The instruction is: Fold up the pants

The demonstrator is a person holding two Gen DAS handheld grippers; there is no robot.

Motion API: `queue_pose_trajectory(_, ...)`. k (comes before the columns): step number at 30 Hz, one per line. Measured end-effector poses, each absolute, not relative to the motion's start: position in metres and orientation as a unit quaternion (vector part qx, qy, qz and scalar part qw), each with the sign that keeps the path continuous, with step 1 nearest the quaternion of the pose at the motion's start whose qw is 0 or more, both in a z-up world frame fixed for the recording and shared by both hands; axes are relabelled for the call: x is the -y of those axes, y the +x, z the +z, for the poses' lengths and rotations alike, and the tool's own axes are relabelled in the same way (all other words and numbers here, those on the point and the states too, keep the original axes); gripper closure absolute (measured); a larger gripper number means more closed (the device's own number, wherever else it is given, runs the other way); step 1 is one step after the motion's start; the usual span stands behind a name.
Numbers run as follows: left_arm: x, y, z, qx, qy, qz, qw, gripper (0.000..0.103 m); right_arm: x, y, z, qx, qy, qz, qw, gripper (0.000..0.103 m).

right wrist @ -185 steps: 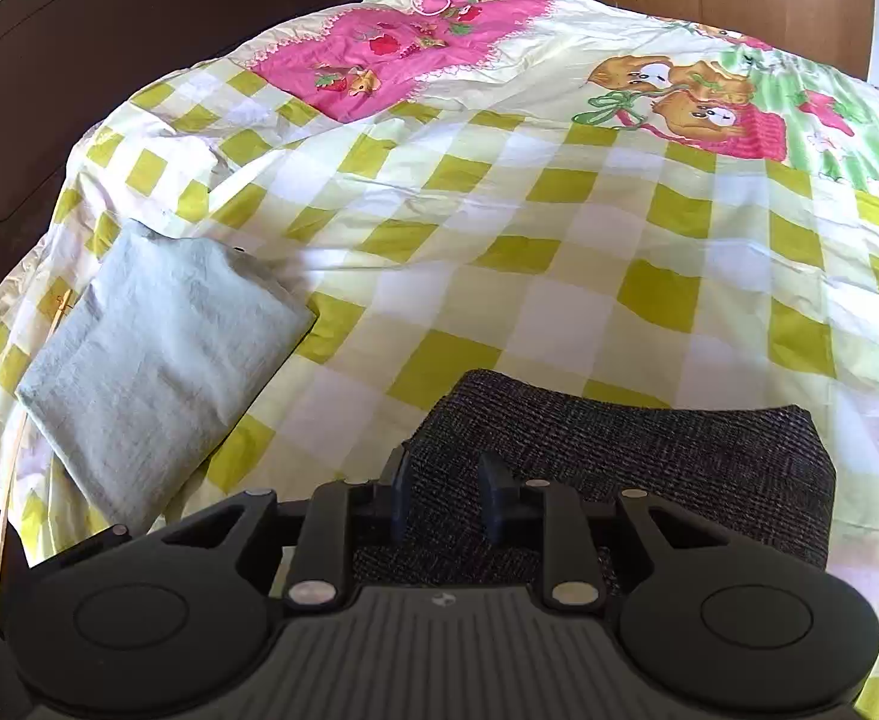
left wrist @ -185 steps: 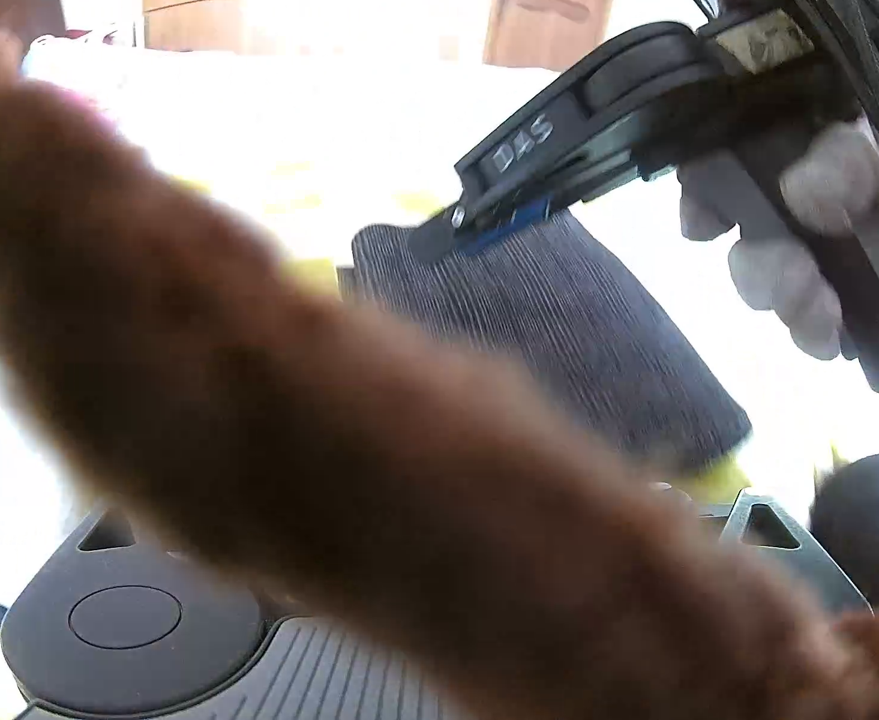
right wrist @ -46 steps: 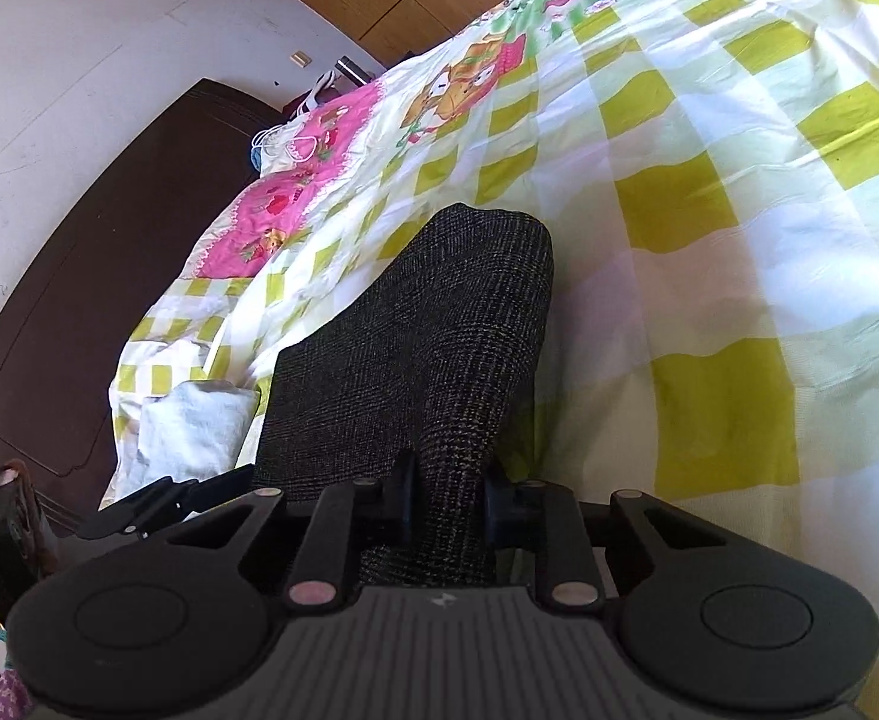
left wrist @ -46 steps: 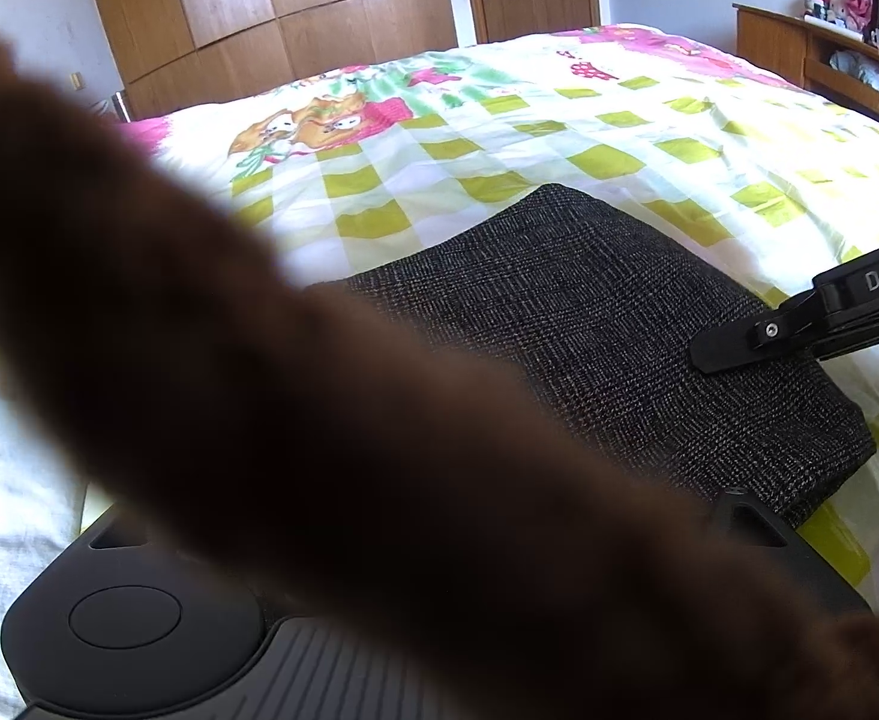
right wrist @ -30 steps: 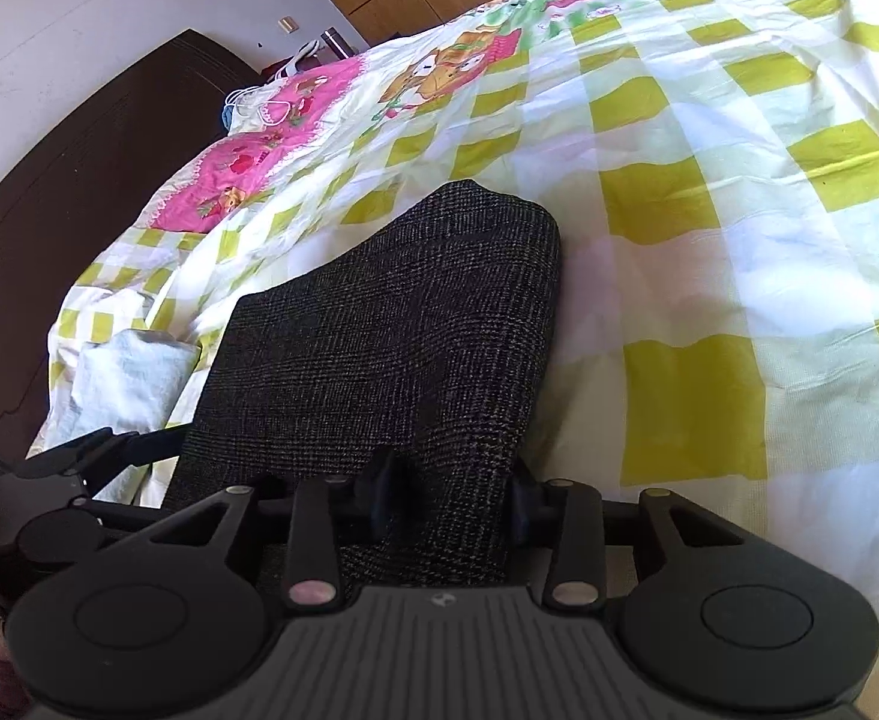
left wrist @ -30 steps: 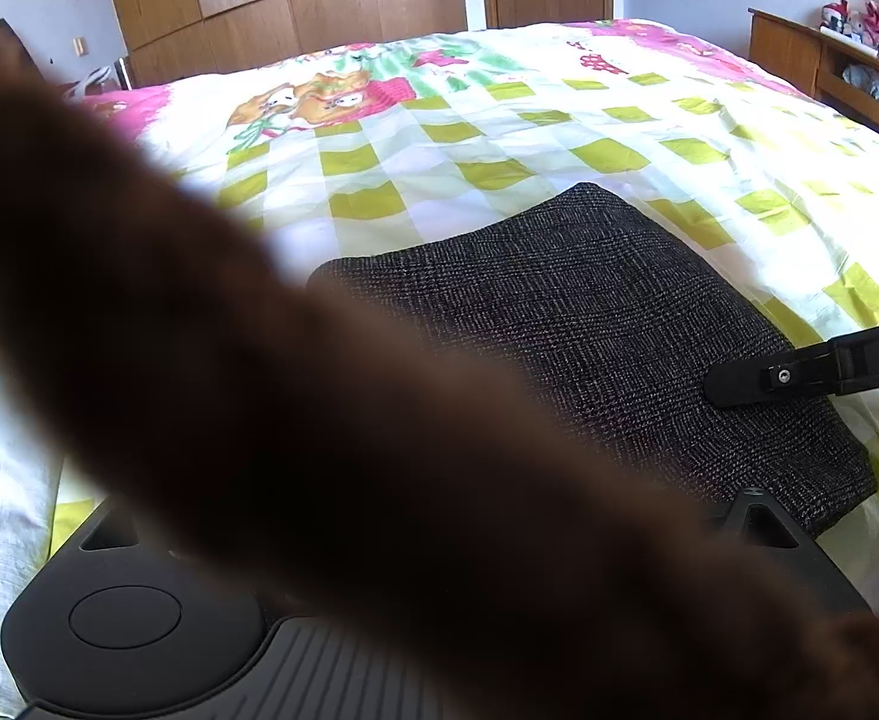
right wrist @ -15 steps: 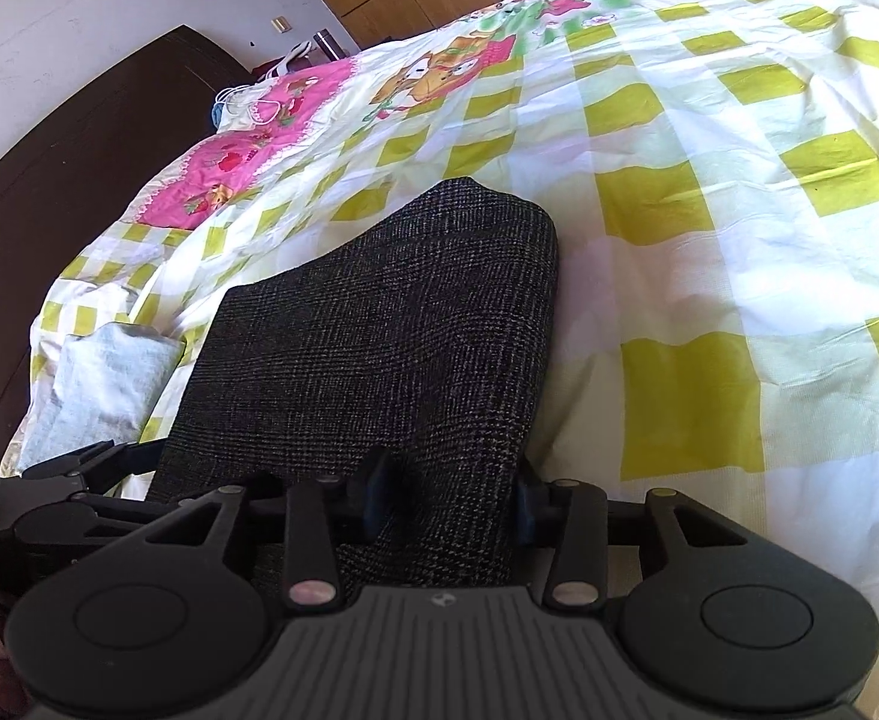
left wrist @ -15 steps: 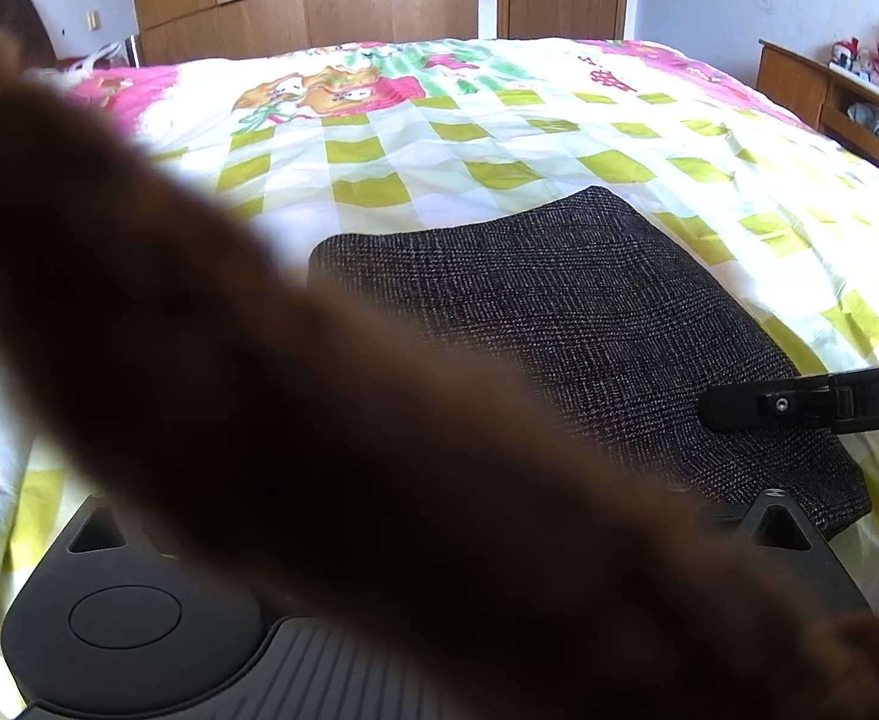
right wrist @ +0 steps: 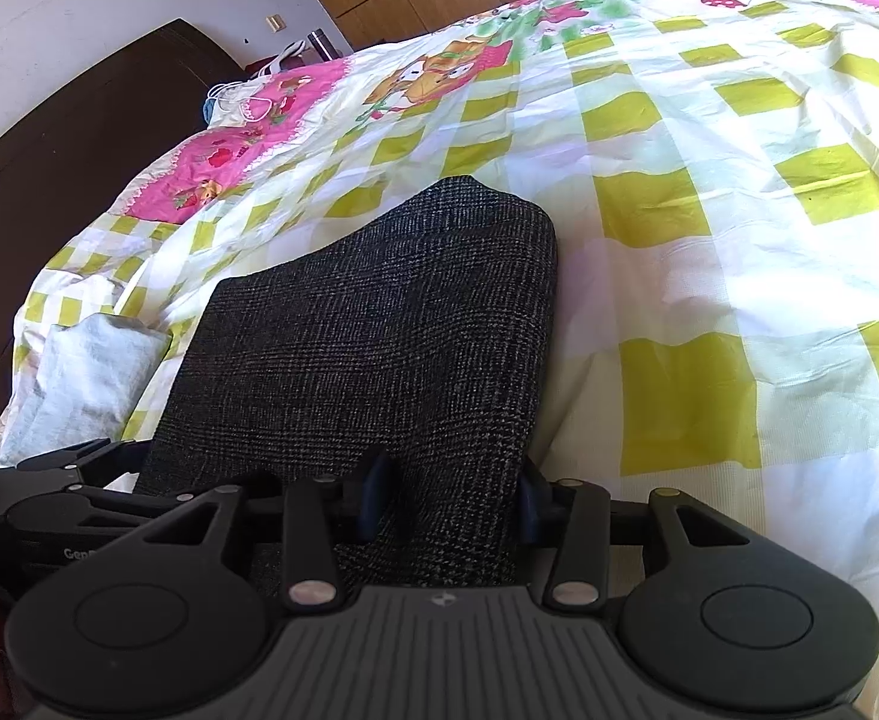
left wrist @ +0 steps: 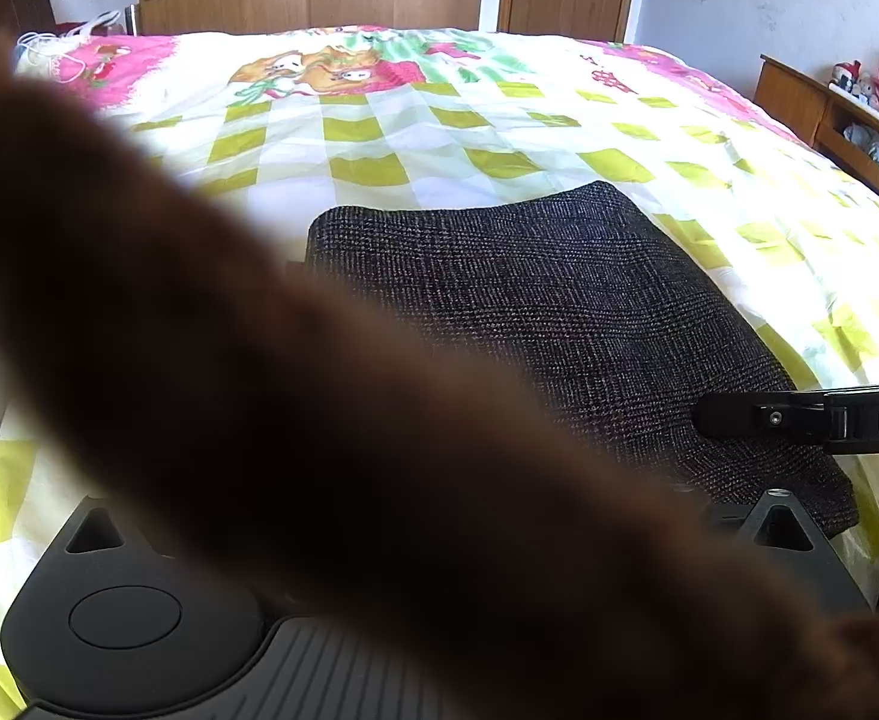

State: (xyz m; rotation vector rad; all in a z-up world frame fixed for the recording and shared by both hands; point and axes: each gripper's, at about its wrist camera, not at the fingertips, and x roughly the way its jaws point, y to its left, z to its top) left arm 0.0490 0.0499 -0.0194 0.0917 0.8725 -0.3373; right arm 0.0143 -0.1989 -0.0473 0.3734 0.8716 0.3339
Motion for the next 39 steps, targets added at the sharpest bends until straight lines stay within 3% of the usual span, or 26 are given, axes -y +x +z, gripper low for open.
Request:
queue_pose_trajectory(19, -0.048, 0.051, -0.022, -0.432, 0.035, -0.160, 0.887, 0.000, 0.193, 0.016, -0.050, -0.421, 0.160, 0.171, 0.876, 0.036)
queue_pose_trajectory(29, -0.053, 0.051, -0.020, -0.425, 0.017, -0.165, 0.890, 0.000, 0.196, 0.013, -0.045, -0.406, 0.160, 0.177, 0.882, 0.048)
queue_pose_trajectory(39, -0.057, 0.058, -0.026, -0.441, -0.004, -0.165, 0.882, 0.000, 0.197, 0.024, -0.055, -0.427, 0.184, 0.196, 0.864, 0.037)
